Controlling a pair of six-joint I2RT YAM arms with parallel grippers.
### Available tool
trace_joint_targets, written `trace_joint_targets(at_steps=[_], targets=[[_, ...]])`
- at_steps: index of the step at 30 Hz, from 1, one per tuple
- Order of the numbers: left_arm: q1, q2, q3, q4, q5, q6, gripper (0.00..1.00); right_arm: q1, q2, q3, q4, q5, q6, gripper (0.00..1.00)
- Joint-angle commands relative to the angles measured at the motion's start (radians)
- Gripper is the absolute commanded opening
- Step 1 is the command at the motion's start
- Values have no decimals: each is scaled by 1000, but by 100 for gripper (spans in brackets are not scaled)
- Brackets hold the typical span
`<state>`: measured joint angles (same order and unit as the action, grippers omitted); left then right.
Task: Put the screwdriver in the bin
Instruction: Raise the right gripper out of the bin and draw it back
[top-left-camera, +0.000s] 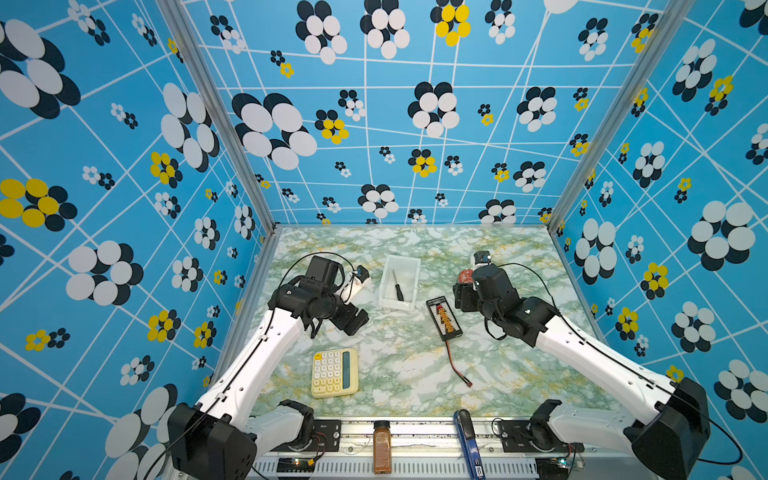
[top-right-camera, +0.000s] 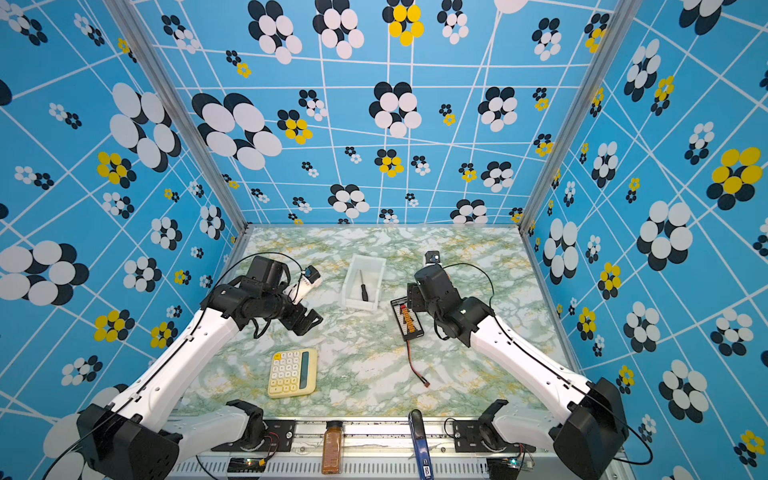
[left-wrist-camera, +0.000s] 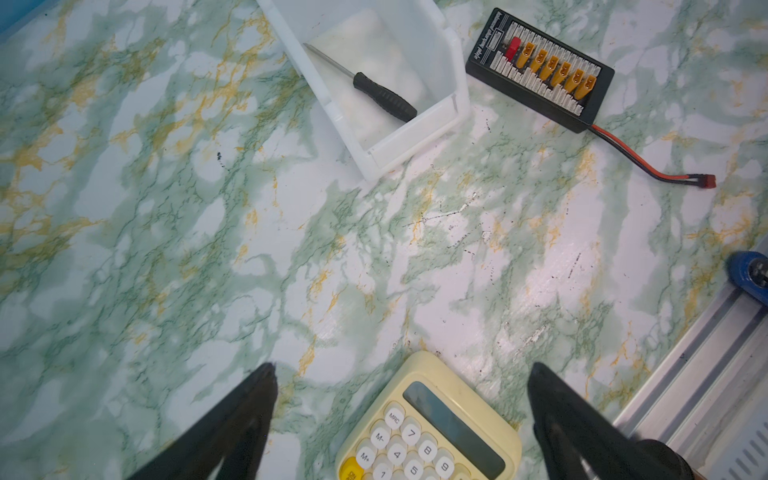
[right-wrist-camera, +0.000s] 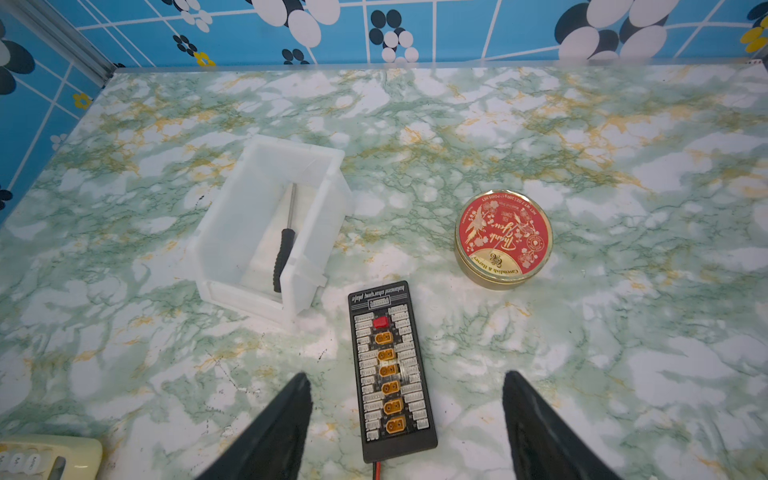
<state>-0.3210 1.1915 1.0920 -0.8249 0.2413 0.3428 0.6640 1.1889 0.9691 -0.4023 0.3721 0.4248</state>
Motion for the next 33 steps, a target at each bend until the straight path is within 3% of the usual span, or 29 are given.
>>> trace_joint_targets(at_steps=[1,11,16,19,22,27,33], targets=[[2,26,13,55,-68,-66,97,-6,-68,-64,62,69,54,73],[104,18,-137,274,-89,-282,99,-10,-273,-280,202,273,50,81],[212,8,-195,400,-69,-339,99,-15,-314,-344,206,268,18,87],[270,2,-241,518,-117,-379,99,-18,-333,-368,187,272,13,89],[299,-9,-323,695,-223,-433,99,-20,-366,-407,196,287,5,91],[321,7,-466,979,-299,-402,99,-78,-430,-454,229,347,-68,93],[333,0,-711,1397,-265,-417,99,-183,-459,-501,330,399,-100,93]])
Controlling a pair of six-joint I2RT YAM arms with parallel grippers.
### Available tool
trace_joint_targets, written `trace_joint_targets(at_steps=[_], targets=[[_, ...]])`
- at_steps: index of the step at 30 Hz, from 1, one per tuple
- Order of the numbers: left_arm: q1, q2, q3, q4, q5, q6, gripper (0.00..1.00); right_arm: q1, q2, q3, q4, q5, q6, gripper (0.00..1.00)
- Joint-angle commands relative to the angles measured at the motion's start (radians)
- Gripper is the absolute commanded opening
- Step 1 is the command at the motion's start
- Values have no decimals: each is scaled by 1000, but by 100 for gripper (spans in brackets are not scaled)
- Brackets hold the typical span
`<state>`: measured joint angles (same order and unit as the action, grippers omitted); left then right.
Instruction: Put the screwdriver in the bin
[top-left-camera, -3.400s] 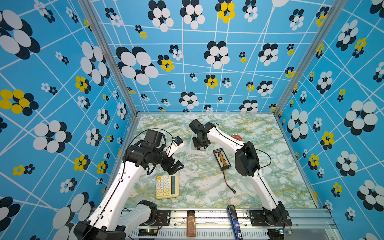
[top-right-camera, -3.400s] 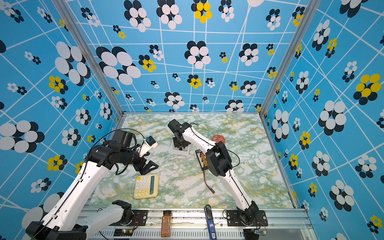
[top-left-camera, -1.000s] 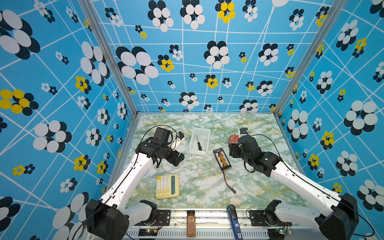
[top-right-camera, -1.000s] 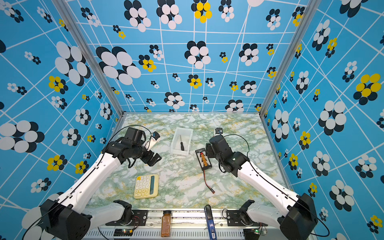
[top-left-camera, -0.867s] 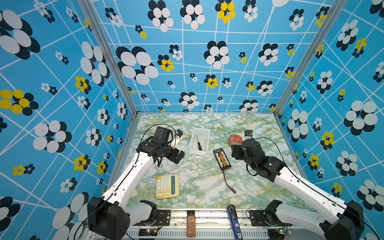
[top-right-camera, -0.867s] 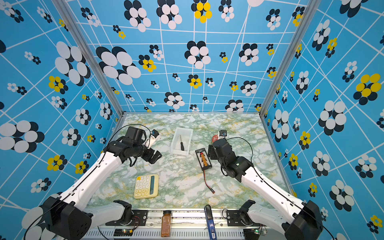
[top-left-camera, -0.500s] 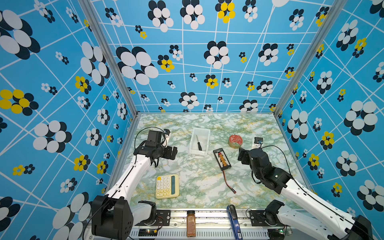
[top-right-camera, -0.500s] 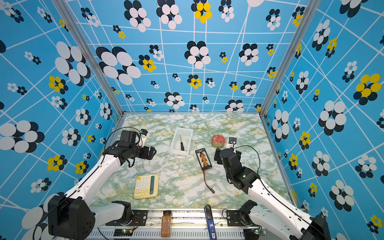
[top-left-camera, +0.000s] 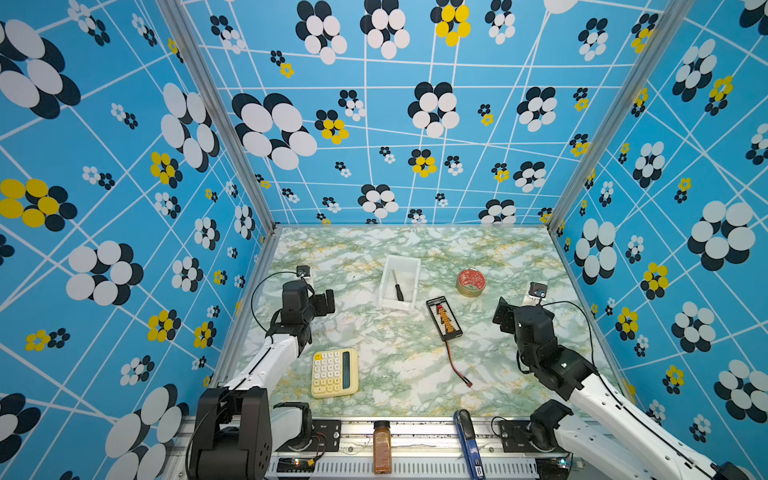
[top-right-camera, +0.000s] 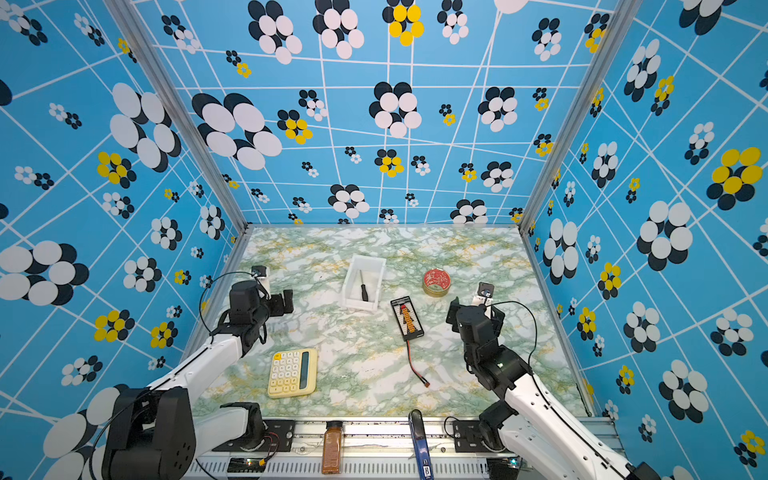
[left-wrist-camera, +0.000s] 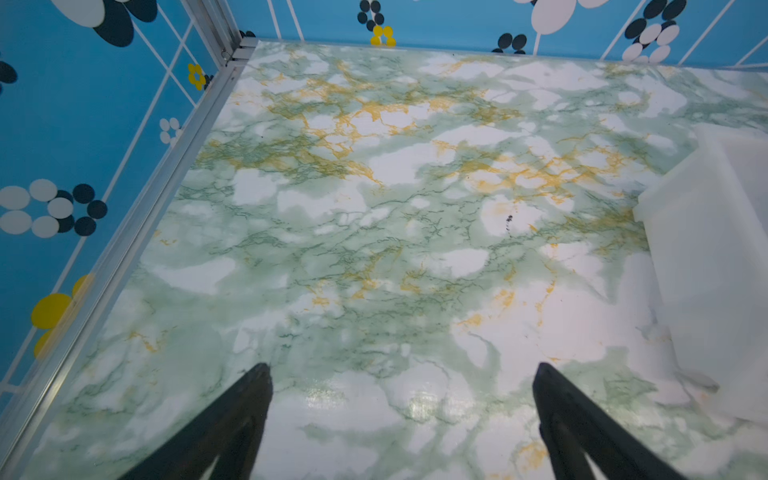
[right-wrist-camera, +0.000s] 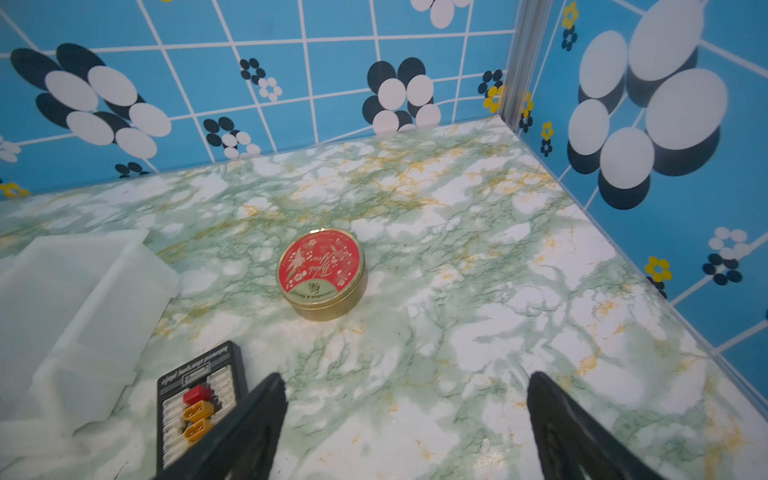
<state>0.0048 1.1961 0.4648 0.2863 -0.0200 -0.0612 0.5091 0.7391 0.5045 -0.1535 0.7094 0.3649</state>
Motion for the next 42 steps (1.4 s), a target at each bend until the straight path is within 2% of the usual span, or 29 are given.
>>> trace_joint_targets(at_steps=[1,8,15,19,22,30,35,39,41,42], targets=[[6,2,-119,359,9,-7,99,-42,-7,-50,118,62,-58,93],[6,127,-204,665,39,23,99,-90,22,-118,304,56,-150,94],[4,292,-255,914,58,40,99,-111,76,-199,529,47,-339,94],[3,411,-292,1102,51,43,99,-145,134,-239,634,33,-371,95],[3,383,-291,1051,52,38,99,-187,179,-266,719,-9,-365,96],[3,403,-307,1108,39,34,99,-326,347,-292,890,-158,-334,97],[2,403,-310,1111,38,32,99,-356,505,-273,1022,-196,-361,99],[4,401,-312,1111,35,31,99,-375,594,-213,1035,-260,-370,99],[4,402,-311,1112,33,31,99,-385,641,-177,1015,-333,-348,99],[4,402,-311,1113,34,31,99,-421,687,-167,1043,-346,-341,99]])
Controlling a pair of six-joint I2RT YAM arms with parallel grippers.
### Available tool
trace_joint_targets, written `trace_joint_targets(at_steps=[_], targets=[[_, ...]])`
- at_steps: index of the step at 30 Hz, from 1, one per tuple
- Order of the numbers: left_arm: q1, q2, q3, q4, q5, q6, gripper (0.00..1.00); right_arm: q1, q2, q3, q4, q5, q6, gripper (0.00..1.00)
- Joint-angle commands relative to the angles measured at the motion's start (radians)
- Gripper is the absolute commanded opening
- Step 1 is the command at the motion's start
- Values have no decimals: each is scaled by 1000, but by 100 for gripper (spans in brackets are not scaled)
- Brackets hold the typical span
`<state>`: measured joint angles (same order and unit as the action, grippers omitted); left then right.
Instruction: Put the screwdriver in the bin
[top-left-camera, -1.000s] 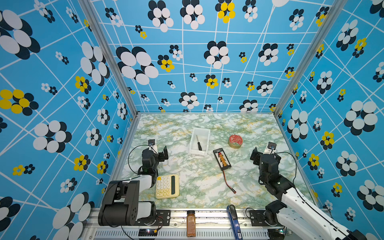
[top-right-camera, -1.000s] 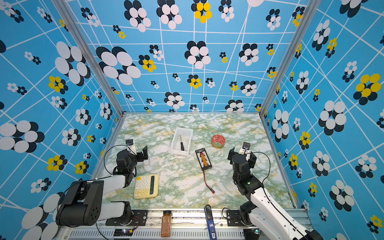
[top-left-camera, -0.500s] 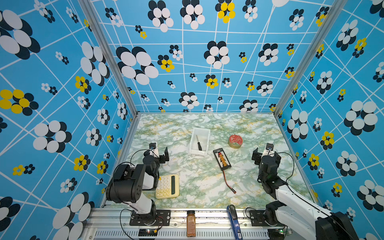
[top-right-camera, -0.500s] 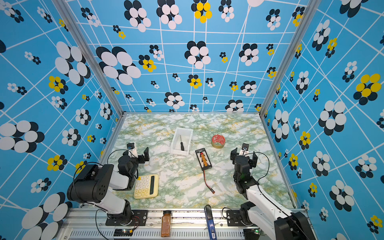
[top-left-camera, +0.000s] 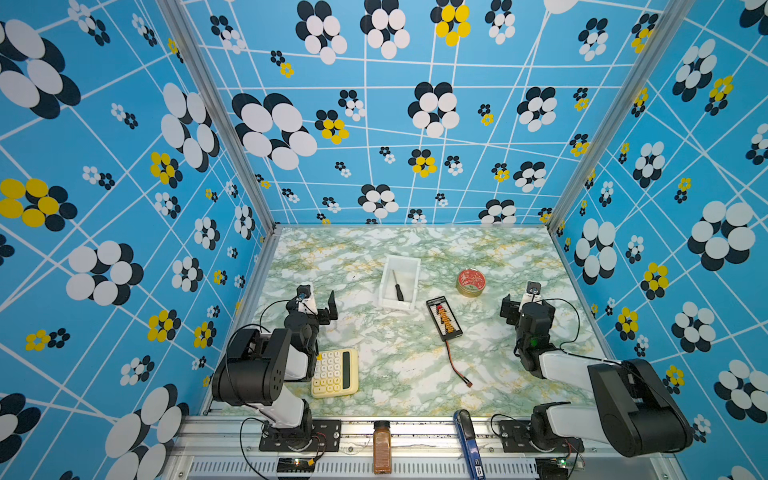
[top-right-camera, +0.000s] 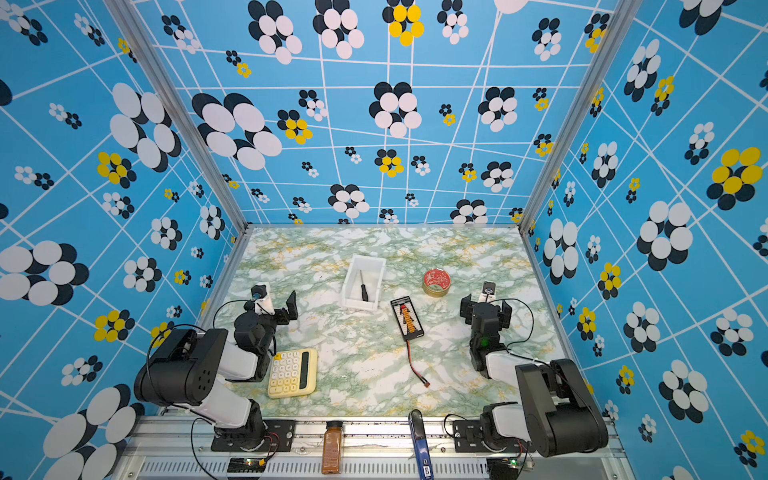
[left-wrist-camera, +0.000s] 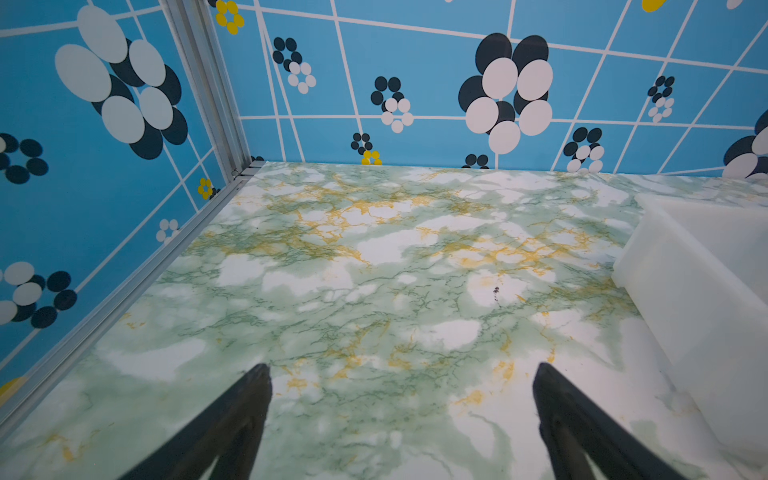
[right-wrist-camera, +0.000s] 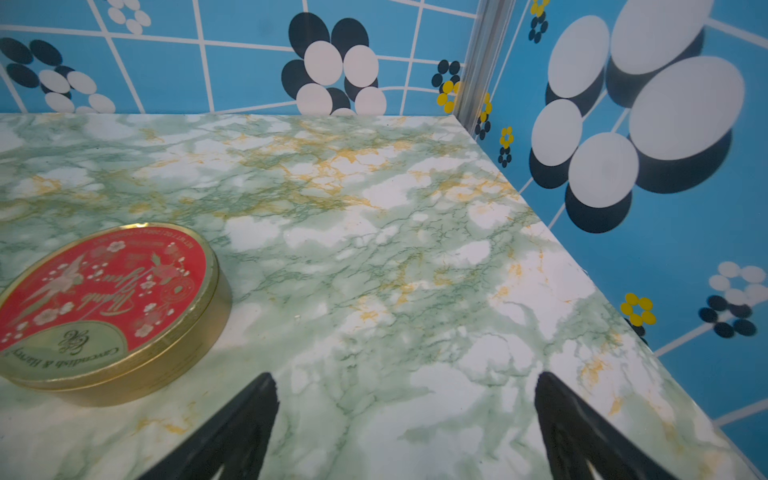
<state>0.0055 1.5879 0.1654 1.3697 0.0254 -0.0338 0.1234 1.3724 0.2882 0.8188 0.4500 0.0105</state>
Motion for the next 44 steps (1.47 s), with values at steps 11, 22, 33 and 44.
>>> trace_joint_targets(at_steps=[11,22,33,44], targets=[[4,11,-9,28,-12,3,99,-79,176,92,93,-201,26,99],[4,13,-8,27,-12,3,99,-79,175,93,93,-201,26,99],[4,12,-9,27,-12,3,99,-79,175,95,91,-203,26,99],[4,13,-9,28,-12,3,99,-79,175,95,89,-202,26,99]])
